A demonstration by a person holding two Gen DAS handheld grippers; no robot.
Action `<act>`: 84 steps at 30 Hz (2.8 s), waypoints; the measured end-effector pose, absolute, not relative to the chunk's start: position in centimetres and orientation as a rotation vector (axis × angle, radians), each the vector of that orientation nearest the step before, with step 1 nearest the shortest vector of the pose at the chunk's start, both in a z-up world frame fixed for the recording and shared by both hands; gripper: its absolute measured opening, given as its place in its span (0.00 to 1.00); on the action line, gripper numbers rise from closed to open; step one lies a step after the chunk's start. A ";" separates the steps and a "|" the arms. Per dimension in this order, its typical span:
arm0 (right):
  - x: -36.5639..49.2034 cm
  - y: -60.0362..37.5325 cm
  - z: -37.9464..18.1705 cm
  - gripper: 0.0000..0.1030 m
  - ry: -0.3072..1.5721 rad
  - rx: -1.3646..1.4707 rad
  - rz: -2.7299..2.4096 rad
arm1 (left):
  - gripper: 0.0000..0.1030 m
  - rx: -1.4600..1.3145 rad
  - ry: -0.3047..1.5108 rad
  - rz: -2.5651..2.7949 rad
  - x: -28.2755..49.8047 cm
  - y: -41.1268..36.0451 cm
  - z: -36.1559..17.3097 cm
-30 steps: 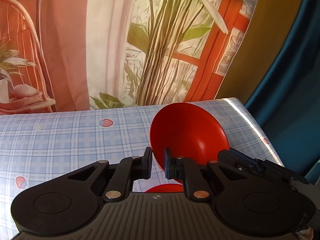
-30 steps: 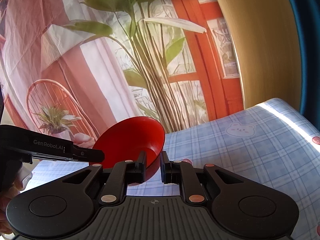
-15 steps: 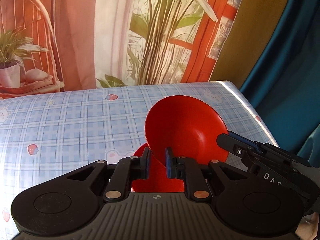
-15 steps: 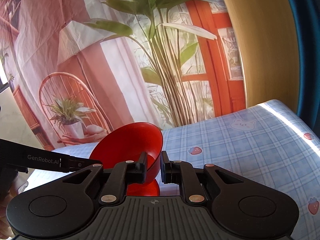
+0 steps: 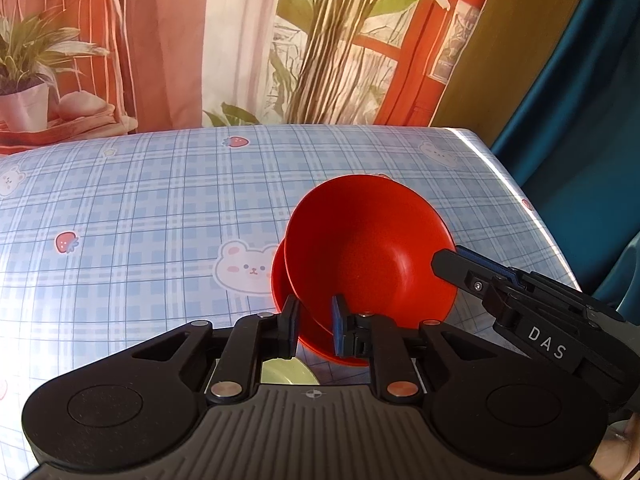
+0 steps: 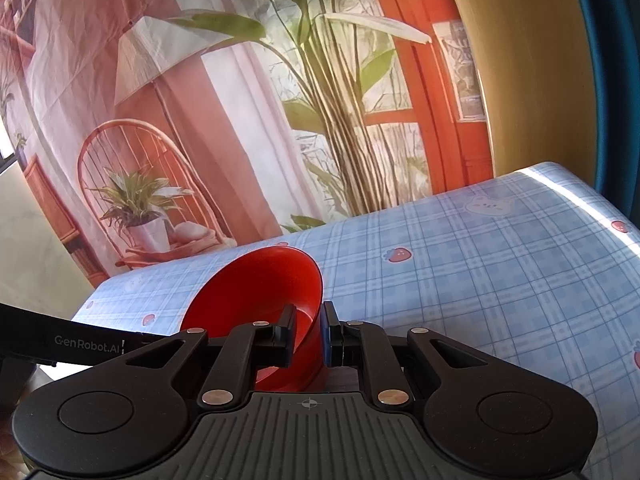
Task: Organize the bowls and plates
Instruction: 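Carry the nested red bowls with the left gripper toward the green plate stack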
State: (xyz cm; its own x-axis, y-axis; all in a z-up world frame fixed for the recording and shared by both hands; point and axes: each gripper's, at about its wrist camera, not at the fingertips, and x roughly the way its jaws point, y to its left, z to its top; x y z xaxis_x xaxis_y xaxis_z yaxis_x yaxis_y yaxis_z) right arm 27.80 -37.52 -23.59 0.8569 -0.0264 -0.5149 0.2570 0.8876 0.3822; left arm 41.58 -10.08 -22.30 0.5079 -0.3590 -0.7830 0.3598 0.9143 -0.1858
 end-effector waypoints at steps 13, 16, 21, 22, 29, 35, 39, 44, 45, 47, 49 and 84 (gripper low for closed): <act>27.9 -36.8 -24.8 0.13 0.547 0.412 -0.174 | 0.17 0.042 0.913 -0.441 41.0 -10.1 -22.6; 28.0 -36.9 -25.1 0.13 0.556 0.415 -0.174 | 0.17 0.040 0.916 -0.447 41.0 -10.1 -22.6; 28.3 -36.9 -25.5 0.14 0.579 0.401 -0.174 | 0.18 0.029 0.916 -0.449 41.0 -9.9 -22.4; 28.3 -36.9 -25.6 0.14 0.581 0.400 -0.175 | 0.18 0.028 0.914 -0.453 41.0 -9.9 -22.5; 28.3 -37.2 -26.4 0.17 0.589 0.434 -0.171 | 0.18 0.015 0.916 -0.447 41.3 -9.5 -22.8; 28.4 -37.4 -26.7 0.18 0.589 0.451 -0.161 | 0.18 -0.027 0.939 -0.429 42.1 -9.2 -23.4; 28.4 -37.5 -27.0 0.18 0.587 0.470 -0.154 | 0.18 -0.061 0.957 -0.423 42.9 -9.3 -23.9; 28.6 -37.7 -27.4 0.19 0.590 0.489 -0.141 | 0.18 -0.087 0.977 -0.428 43.5 -9.4 -24.7; 28.6 -37.7 -27.5 0.19 0.591 0.492 -0.140 | 0.18 -0.086 0.976 -0.431 43.6 -9.5 -24.8; 28.6 -37.8 -27.7 0.19 0.591 0.498 -0.139 | 0.18 -0.075 0.970 -0.432 43.5 -9.8 -24.9; 28.5 -37.8 -27.8 0.19 0.591 0.501 -0.139 | 0.18 -0.063 0.966 -0.438 43.4 -10.1 -24.9; 21.3 -33.5 -19.3 0.15 0.522 0.420 -0.129 | 0.18 -0.064 0.831 -0.490 33.9 -7.5 -17.9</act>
State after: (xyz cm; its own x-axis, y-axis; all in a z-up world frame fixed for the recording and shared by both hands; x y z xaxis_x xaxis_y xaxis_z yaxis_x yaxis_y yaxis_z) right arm 21.28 -33.52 -19.25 0.8612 -0.0136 -0.5082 0.2245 0.9071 0.3561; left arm 33.86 -7.53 -17.92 0.5702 -0.4416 -0.6927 0.3927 0.8872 -0.2423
